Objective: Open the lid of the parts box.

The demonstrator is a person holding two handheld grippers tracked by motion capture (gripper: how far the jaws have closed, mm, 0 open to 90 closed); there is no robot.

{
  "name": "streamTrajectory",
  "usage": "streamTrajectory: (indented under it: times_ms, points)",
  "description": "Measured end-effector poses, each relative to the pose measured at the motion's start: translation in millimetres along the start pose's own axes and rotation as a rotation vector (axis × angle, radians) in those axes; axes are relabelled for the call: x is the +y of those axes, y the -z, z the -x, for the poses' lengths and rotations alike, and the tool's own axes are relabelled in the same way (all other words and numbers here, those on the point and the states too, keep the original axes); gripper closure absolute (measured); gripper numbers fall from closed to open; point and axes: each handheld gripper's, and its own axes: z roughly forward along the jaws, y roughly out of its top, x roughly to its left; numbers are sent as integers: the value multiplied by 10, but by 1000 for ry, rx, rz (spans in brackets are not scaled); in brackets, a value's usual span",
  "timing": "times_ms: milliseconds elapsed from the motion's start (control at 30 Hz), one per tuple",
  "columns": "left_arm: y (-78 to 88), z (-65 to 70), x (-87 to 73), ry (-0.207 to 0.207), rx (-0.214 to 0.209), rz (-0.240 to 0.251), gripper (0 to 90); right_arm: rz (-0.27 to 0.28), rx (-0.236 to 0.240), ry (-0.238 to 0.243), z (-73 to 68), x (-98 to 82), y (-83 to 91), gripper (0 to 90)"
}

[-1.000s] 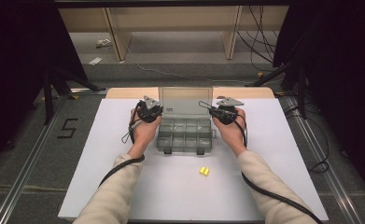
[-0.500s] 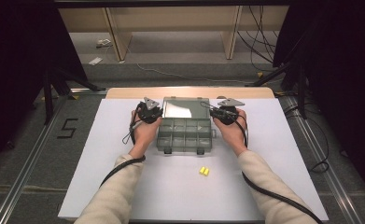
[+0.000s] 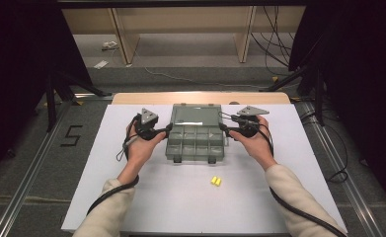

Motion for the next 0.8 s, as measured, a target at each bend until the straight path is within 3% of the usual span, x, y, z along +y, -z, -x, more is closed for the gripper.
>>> streamTrajectory:
  times_ms: [167,233,267,433,600,800]
  points:
    - [258,22,-97,-40,-24,-46,126,1,63,21,-105,-75,233,262]
    - [310,44,-128,-52,-28,-61,20,-5,96,35,-167,-137,340,247]
    - [381,64,-169,-62,-47,-76,0,-7,107,38,-192,-160,371,241]
    - [550,93,-300,-64,-58,-79,0,-56,166,71,-348,-333,541,238]
    - [660,144,-431,-69,-79,-93,0,-72,218,96,-467,-420,658,230]
    - [777,220,-539,-76,-94,-87,0,-98,262,117,-593,-512,723,233]
